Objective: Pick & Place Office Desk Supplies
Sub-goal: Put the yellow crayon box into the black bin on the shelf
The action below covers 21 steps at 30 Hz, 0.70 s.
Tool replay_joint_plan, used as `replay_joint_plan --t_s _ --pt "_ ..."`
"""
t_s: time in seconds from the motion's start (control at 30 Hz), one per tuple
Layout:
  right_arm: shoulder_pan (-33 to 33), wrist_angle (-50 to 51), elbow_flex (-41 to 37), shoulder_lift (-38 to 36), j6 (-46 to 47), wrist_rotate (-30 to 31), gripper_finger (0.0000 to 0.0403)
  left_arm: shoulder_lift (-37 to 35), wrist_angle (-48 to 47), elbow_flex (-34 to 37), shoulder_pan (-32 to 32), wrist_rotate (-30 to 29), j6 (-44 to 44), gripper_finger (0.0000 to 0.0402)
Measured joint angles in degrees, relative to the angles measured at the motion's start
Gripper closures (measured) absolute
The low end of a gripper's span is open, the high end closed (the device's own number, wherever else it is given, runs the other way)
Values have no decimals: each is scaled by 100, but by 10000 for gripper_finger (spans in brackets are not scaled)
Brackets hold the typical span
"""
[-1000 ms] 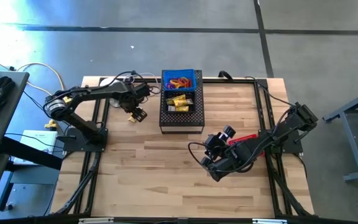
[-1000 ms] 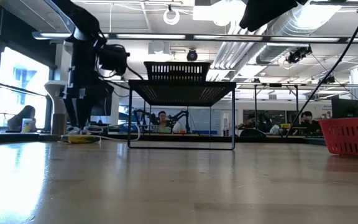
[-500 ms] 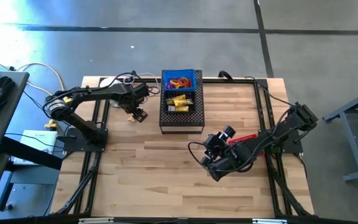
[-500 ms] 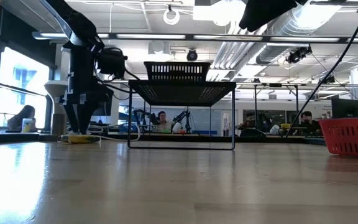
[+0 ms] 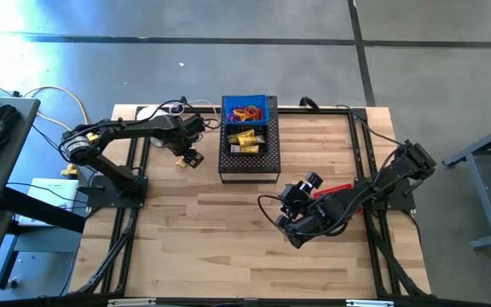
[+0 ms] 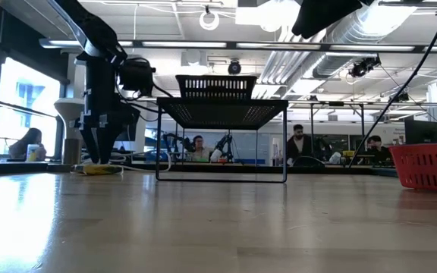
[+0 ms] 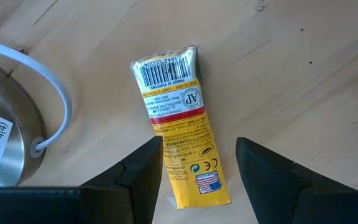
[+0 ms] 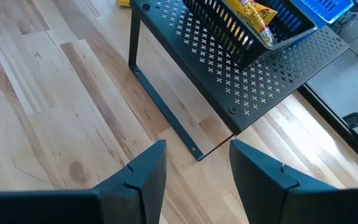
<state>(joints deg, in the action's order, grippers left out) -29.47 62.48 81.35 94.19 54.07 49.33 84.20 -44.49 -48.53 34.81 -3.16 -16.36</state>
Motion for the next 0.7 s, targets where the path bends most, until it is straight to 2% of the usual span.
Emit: replay_joint_plan --t_s 0.23,0.7 --pt "0 -15 1 0 -46 278 239 0 3 82 0 -7 23 208" --pt "0 -13 1 0 -48 292 239 0 2 215 -4 -158 -213 208"
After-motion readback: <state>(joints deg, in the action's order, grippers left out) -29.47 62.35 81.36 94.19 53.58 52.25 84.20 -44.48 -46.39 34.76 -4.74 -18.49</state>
